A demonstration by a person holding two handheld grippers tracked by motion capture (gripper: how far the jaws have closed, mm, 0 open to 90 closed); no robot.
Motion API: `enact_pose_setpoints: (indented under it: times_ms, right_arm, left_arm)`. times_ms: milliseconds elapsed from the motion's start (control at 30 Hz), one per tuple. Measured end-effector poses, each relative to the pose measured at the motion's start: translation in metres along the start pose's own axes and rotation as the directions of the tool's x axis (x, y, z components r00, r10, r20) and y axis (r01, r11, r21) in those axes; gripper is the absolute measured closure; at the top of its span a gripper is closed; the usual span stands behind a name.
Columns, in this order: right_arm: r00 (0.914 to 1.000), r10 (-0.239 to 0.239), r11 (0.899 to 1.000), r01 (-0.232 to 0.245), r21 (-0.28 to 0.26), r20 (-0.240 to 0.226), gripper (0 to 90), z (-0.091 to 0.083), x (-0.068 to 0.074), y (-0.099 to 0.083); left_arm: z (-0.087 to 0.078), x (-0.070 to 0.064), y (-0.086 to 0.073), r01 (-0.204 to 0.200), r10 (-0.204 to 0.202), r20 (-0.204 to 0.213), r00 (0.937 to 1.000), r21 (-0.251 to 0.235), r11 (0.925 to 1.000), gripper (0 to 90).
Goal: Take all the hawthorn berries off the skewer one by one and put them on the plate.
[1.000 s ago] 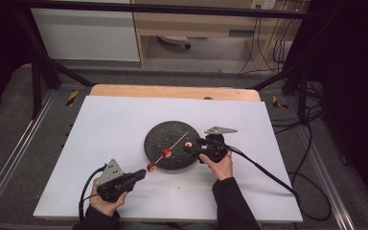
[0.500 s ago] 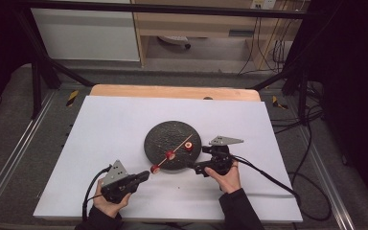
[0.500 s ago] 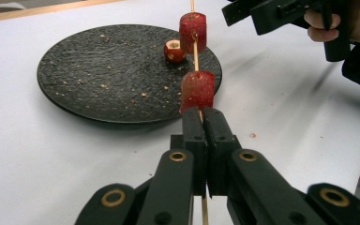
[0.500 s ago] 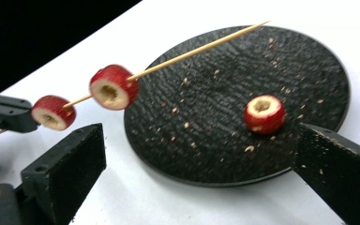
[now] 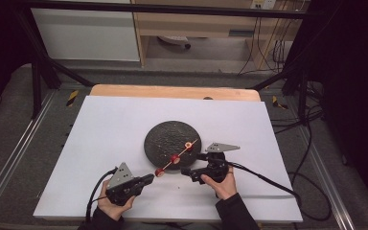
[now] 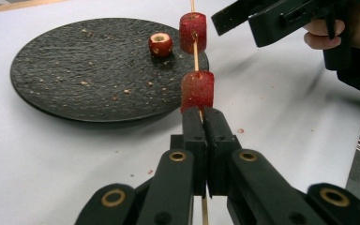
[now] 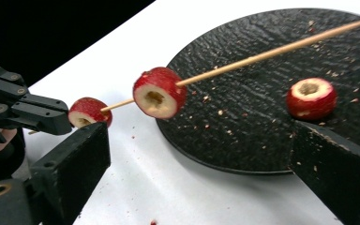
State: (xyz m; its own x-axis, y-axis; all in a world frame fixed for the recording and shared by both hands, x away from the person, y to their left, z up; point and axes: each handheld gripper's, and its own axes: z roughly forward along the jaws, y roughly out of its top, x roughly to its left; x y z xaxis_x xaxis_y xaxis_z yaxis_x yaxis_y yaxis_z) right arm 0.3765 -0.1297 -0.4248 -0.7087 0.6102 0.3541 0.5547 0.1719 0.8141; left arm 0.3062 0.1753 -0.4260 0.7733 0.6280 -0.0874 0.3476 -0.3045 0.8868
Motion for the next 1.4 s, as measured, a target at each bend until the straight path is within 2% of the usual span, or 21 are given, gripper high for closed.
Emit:
enact_pose_setpoints:
  times_ms: [100,400,533,767,1033,1200,1400]
  right_arm:
    - [0.9998,0.019,1.000,-0.019,-0.001,-0.011,10.4,0.001,0.001,-0.001]
    - [0.9988,0.025,1.000,-0.026,-0.008,-0.043,23.5,0.008,0.004,-0.005]
    - [0.9983,0.032,0.999,-0.033,-0.018,-0.050,31.7,0.007,0.005,-0.004]
    - [0.9982,0.033,0.999,-0.033,-0.004,-0.051,46.7,0.008,0.004,-0.006]
    - [0.9958,0.054,0.998,-0.054,-0.007,-0.074,54.5,0.007,0.005,-0.006]
    - [0.9936,0.071,0.997,-0.074,-0.032,-0.088,57.7,0.004,0.002,-0.005]
    - [0.9939,0.085,0.994,-0.089,-0.061,-0.070,58.6,-0.002,-0.001,-0.002]
  left_arm:
    - [0.003,-0.003,0.000,-0.006,0.005,0.007,1.0000,0.005,1.0000,88.6]
    - [0.011,-0.012,0.000,-0.025,0.025,0.031,0.9992,0.024,0.9994,88.6]
    - [0.014,-0.016,0.000,-0.033,0.032,0.038,0.9988,0.028,0.9991,88.6]
    - [0.014,-0.017,-0.001,-0.036,0.035,0.039,0.9986,0.026,0.9990,88.6]
    - [0.014,-0.017,-0.001,-0.033,0.032,0.037,0.9988,0.025,0.9992,88.6]
    - [0.013,-0.017,0.000,-0.035,0.034,0.037,0.9987,0.016,0.9993,88.6]
    - [0.012,-0.017,0.000,-0.036,0.035,0.040,0.9986,0.013,0.9993,88.6]
